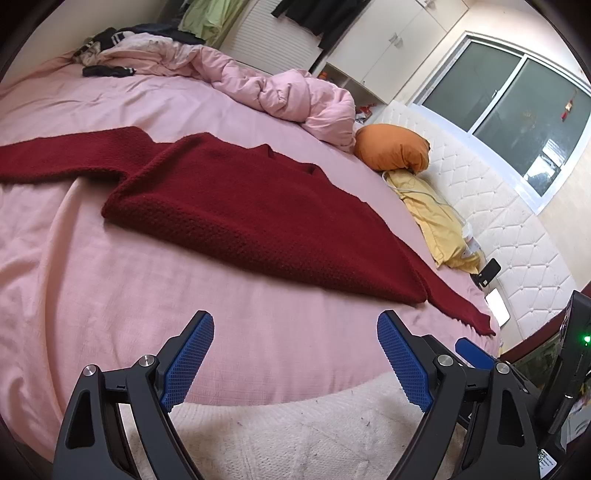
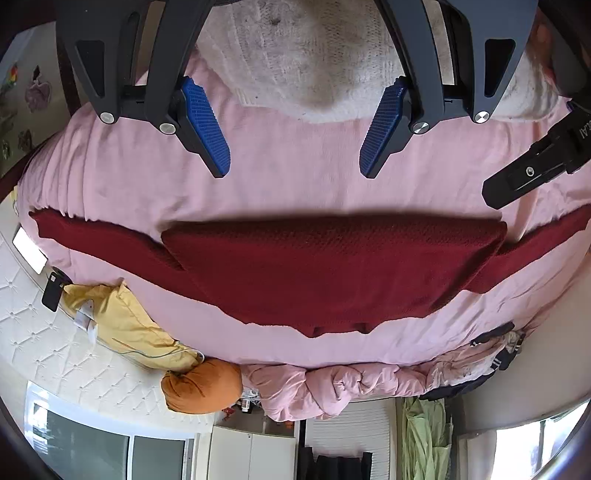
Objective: Fold clothes
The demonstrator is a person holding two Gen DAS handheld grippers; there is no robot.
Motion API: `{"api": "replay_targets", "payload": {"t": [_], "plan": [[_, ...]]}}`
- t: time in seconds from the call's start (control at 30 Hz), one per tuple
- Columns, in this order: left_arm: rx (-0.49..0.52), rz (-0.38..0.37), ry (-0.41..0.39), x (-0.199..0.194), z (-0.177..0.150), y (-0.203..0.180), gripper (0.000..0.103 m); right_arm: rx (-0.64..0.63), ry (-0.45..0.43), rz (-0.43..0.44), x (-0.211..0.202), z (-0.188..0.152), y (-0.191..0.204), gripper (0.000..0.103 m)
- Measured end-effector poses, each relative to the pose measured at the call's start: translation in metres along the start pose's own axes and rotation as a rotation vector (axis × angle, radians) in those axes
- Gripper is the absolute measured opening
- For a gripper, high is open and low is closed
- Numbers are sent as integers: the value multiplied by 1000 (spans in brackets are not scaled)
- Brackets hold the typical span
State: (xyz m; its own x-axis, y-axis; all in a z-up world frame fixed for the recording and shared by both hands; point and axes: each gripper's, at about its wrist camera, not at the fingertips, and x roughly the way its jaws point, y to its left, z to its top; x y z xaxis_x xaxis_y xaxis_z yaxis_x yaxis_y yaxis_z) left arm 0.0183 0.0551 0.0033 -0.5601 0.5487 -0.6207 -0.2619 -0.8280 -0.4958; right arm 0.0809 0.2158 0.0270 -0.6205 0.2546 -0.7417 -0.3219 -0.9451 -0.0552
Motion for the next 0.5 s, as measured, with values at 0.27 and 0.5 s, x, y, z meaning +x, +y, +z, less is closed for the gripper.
{"api": "replay_targets", "payload": {"t": [0.27, 0.5], "plan": [[-3, 1, 4, 0, 0, 0, 90, 8, 9, 17, 2, 0, -2, 73], [-4, 1, 10, 1, 0, 0, 90, 10, 20, 30, 5, 1, -2, 73]]}}
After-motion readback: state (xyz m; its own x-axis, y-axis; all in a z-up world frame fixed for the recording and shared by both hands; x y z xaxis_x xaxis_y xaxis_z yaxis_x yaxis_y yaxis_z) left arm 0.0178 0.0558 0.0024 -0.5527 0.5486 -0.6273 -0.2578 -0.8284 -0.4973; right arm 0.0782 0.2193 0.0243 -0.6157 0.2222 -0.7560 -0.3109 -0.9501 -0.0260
